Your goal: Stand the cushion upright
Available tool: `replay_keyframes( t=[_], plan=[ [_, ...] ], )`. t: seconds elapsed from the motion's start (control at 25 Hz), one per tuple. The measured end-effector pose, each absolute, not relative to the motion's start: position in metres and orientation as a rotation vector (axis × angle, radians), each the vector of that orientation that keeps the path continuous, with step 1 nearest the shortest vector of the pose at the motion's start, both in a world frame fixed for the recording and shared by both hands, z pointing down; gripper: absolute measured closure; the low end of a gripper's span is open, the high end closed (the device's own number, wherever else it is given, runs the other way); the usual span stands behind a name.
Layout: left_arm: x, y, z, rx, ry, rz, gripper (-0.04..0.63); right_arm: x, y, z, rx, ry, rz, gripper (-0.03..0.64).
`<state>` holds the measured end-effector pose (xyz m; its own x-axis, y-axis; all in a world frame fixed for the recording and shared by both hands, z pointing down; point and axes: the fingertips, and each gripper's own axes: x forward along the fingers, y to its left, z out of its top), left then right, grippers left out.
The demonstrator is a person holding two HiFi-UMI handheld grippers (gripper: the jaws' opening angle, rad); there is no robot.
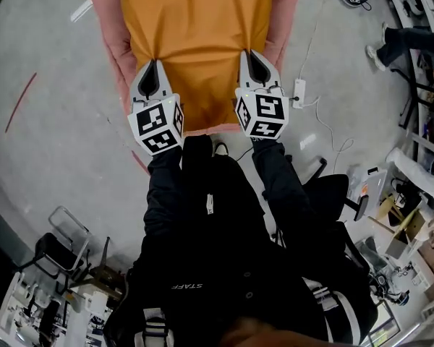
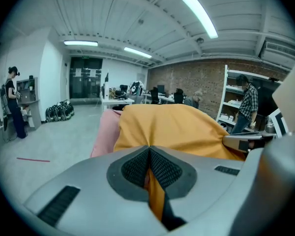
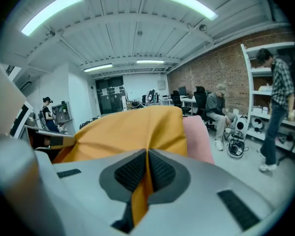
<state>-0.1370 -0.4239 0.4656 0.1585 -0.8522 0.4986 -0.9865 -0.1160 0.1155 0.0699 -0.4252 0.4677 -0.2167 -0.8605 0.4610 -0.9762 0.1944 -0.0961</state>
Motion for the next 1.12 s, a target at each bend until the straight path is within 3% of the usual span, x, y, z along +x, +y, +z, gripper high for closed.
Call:
replay_keyframes(
  t=[0.4, 0.72, 1.04, 1.12],
  plan=[
    [-0.145, -0.524, 0.527, 2.072, -1.749, 0.473, 0.592, 0.058, -0.524, 0.527, 1.71, -2.183, 0.504, 0.595],
    [-0.148, -0.508, 0.63, 1.975, -1.573, 0.618, 0.591, 0.062, -0.513, 0.626, 1.546, -2.055, 0.64, 0.595],
    [-0.147, -0.516, 0.666, 1.957, -1.537, 0.719, 0.591, 0.06, -0.516, 0.654, 1.503, -2.042, 0.655, 0.593],
    [-0.148, -0.513, 0.665, 1.966, -1.534, 0.743, 0.575, 0.063, -0.512, 0.652, 1.511, -2.035, 0.667, 0.565]
  ],
)
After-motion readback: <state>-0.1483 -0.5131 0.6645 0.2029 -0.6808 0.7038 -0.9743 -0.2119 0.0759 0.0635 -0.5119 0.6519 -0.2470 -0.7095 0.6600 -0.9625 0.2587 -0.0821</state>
